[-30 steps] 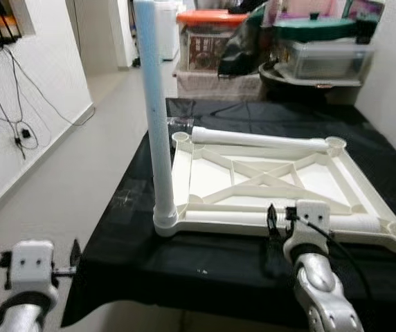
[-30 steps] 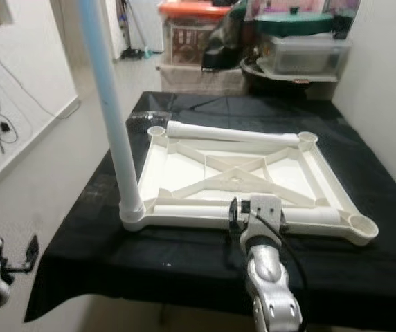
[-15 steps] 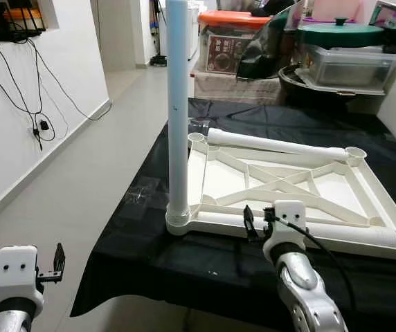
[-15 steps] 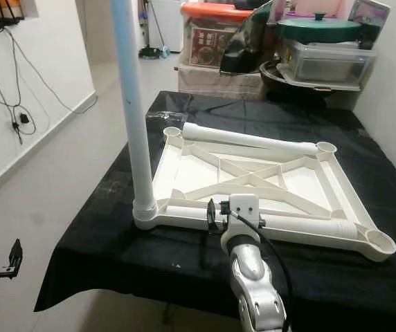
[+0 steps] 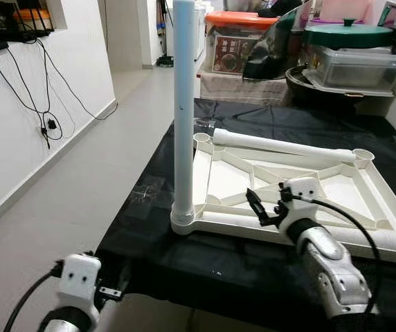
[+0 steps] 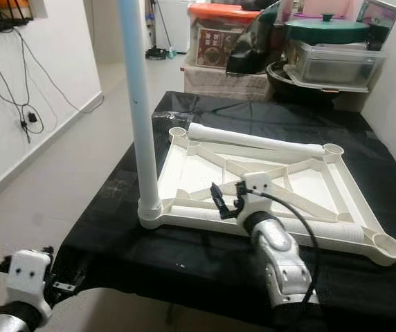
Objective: Building children table
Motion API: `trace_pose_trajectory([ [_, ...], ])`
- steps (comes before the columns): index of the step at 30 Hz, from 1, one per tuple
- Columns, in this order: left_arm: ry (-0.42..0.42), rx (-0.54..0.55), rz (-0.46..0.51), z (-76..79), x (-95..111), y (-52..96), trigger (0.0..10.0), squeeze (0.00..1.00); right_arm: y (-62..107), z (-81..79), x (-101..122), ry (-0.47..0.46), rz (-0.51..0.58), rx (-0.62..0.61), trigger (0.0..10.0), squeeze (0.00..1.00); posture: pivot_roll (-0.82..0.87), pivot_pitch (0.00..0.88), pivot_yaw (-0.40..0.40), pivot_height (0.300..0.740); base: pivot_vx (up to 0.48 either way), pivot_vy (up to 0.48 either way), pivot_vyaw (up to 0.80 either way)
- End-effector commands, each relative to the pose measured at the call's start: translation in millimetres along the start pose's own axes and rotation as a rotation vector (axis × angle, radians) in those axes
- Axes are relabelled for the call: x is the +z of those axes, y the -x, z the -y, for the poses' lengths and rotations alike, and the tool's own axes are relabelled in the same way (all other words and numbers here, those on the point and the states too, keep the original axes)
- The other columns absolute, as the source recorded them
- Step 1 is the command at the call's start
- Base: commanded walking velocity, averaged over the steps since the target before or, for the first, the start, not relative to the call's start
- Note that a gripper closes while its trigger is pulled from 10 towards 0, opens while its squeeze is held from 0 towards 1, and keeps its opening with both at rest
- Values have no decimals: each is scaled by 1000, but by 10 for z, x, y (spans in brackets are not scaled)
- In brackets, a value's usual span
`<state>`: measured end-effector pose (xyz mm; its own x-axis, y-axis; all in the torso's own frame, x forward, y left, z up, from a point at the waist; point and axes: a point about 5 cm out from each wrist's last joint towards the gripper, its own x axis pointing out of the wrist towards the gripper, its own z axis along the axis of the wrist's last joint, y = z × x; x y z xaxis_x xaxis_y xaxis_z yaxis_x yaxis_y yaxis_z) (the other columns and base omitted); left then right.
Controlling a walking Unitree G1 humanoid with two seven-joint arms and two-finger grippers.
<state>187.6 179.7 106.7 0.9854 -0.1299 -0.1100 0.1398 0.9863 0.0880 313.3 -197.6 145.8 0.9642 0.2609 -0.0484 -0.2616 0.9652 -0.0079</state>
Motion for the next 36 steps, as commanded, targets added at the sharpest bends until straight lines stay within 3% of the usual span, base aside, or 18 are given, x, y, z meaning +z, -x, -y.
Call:
trace_pose_trajectory([
  [1, 27, -79, -12, 147, -2, 25, 10000, 0, -5, 68, 12, -2, -32, 96, 10000, 0, 202, 0, -30, 740, 0, 0, 0],
  [4, 32, -140, -15, 253, 1, 50, 10000, 0, 14, 141, 37, -8, -66, 184, 10000, 0, 200, 0, -26, 740, 0, 0, 0],
  [7, 43, -283, -29, 481, -1, 131, 10000, 0, 86, 182, 125, -12, -117, 409, 10000, 0, 197, 4, -24, 740, 0, 0, 0],
  [12, 23, -354, -14, 615, 36, 177, 10000, 0, 5, 142, 213, 8, -108, 527, 10000, 0, 204, 10, -26, 740, 0, 0, 0],
  [18, 16, -362, -12, 628, 40, 185, 10000, 0, -42, 98, 249, 11, -91, 565, 10000, 0, 205, 11, -28, 740, 0, 0, 0],
  [23, 14, -335, 7, 635, 103, 223, 10000, 0, -274, -154, 390, 7, -38, 696, 10000, 0, 220, 45, -40, 740, 0, 0, 0],
  [28, 12, -328, 13, 638, 126, 231, 10000, 0, -300, -175, 416, -2, -36, 729, 10000, 0, 220, 45, -40, 740, 0, 0, 0],
  [36, -4, -249, 90, 615, 262, 153, 10000, 0, -374, -385, 464, 4, -27, 830, 10000, 0, 216, 85, -46, 740, 0, 0, 0],
])
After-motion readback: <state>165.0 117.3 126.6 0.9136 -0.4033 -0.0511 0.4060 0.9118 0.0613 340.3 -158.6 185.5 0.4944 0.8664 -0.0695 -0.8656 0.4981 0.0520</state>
